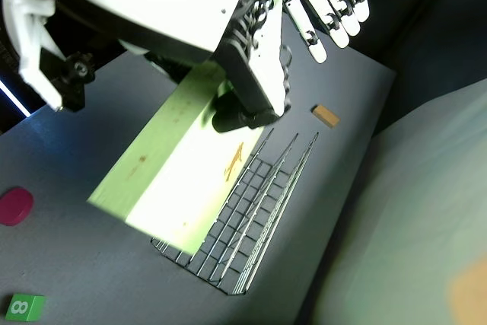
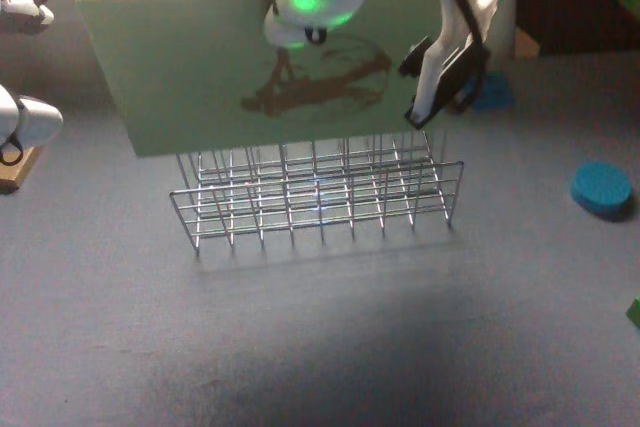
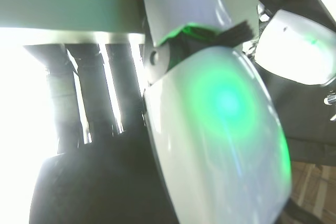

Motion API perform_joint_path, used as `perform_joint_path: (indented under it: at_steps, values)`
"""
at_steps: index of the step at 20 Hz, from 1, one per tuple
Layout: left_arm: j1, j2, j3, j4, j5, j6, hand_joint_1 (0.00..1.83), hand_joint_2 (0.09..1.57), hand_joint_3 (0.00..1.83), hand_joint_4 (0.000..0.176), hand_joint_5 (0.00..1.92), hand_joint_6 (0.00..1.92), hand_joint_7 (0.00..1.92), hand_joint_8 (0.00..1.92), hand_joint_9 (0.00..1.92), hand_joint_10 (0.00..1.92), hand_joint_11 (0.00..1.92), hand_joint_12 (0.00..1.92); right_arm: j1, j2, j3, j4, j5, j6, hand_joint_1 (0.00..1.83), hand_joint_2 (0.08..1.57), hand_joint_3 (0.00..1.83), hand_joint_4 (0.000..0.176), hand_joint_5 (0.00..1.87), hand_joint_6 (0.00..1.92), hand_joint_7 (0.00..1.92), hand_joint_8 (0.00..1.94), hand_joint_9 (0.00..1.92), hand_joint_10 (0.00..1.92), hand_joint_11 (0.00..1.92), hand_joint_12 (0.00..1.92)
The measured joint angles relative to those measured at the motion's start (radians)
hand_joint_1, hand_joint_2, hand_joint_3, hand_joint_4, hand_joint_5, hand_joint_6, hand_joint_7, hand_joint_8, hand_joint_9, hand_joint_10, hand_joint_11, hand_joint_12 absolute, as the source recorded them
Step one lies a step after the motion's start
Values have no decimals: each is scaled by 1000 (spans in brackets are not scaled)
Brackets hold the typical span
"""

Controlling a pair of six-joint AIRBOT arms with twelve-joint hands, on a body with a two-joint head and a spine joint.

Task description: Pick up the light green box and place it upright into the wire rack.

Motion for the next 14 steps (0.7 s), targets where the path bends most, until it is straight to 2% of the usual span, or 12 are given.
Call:
perform_joint_path:
  at_steps: [12, 13, 14]
  values:
    - [15, 0, -3, -10, 22, -7, 27, 1246, 0, 71, 304, 0, 212, 0, 192, 1, 0, 635, -58, -48, 69, 10, -11, 7, 1361, 1161, 0, 0, 857, 987, 944, 1127, 766, 1485, 737, 1596]
    - [15, 1, -3, -10, 24, -7, 27, 1246, 0, 71, 304, 0, 212, 0, 192, 1, 0, 636, -64, -52, 77, 11, -11, 7, 1256, 1142, 0, 0, 899, 976, 976, 1166, 777, 1348, 728, 1604]
    - [15, 1, -3, -6, 25, -8, 27, 1246, 0, 71, 304, 0, 212, 0, 195, 2, 0, 637, -70, -56, 84, 12, -10, 8, 1231, 1136, 0, 0, 911, 968, 987, 1173, 794, 1287, 731, 1602]
